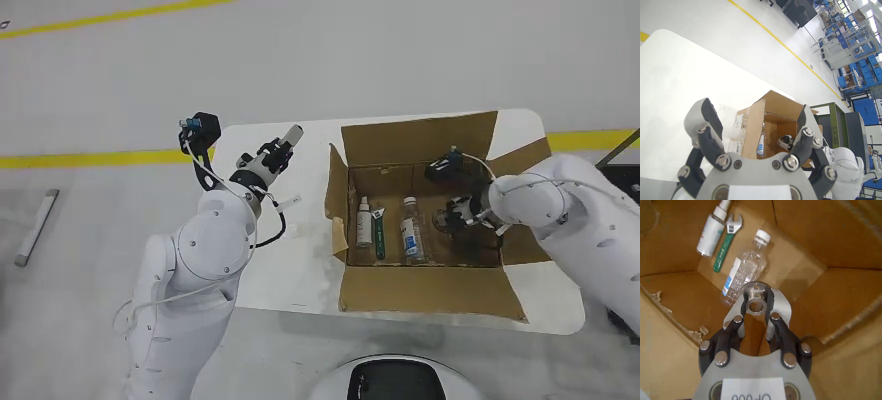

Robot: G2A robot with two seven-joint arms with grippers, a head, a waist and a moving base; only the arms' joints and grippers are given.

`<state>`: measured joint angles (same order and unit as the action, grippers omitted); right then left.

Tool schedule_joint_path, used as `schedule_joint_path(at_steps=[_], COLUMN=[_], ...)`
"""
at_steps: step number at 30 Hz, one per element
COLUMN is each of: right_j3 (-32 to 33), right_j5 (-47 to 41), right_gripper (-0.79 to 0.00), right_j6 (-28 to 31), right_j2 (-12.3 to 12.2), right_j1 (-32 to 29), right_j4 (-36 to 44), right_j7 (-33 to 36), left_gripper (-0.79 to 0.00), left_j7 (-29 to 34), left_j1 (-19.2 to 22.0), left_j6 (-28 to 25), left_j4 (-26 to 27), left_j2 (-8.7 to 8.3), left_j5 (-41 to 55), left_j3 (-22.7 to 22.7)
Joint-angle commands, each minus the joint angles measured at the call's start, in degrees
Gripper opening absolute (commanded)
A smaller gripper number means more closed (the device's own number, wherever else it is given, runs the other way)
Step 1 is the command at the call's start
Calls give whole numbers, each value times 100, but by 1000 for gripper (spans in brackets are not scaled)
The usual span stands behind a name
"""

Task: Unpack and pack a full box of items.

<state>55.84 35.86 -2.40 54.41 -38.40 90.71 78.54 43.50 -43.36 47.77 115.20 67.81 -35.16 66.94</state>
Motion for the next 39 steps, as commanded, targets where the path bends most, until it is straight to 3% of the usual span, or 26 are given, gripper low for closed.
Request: schedule_joint_path(at_steps=[1, 13, 18, 21, 27, 29, 31, 32, 35, 38, 39], right_j3=[-322, -1119, -1297, -1341, -1351, -1308, -1238, -1180, -869, -234, 48], right_j5=[126, 425, 589, 568, 581, 563, 518, 517, 362, -70, -338], right_gripper=[-785, -785, -720, -570, -499, -397, -58, 0, -15, -185, -465], right_j6=[-41, -113, -168, -173, -139, -124, -78, -75, -25, 79, 256], right_j2=[81, 396, 484, 528, 580, 581, 572, 558, 484, 341, 281], right_j1=[157, 643, 723, 745, 798, 817, 826, 830, 817, 731, 686], right_j4=[-242, -1029, -1214, -1324, -1488, -1479, -1423, -1392, -1159, -747, -515], right_j7=[20, 87, 51, 31, 39, 83, 123, 146, 238, 312, 353], left_gripper=[0, 0, 0, 0, 0, 0, 0, 0, 0, 0, 0], left_j7=[0, 0, 0, 0, 0, 0, 0, 0, 0, 0, 0], left_j1=[0, 0, 0, 0, 0, 0, 0, 0, 0, 0, 0], left_j6=[0, 0, 0, 0, 0, 0, 0, 0, 0, 0, 0], left_j4=[0, 0, 0, 0, 0, 0, 0, 0, 0, 0, 0], left_j2=[0, 0, 0, 0, 0, 0, 0, 0, 0, 0, 0], left_j5=[0, 0, 0, 0, 0, 0, 0, 0, 0, 0, 0], left_j3=[0, 0, 0, 0, 0, 0, 0, 0, 0, 0, 0])
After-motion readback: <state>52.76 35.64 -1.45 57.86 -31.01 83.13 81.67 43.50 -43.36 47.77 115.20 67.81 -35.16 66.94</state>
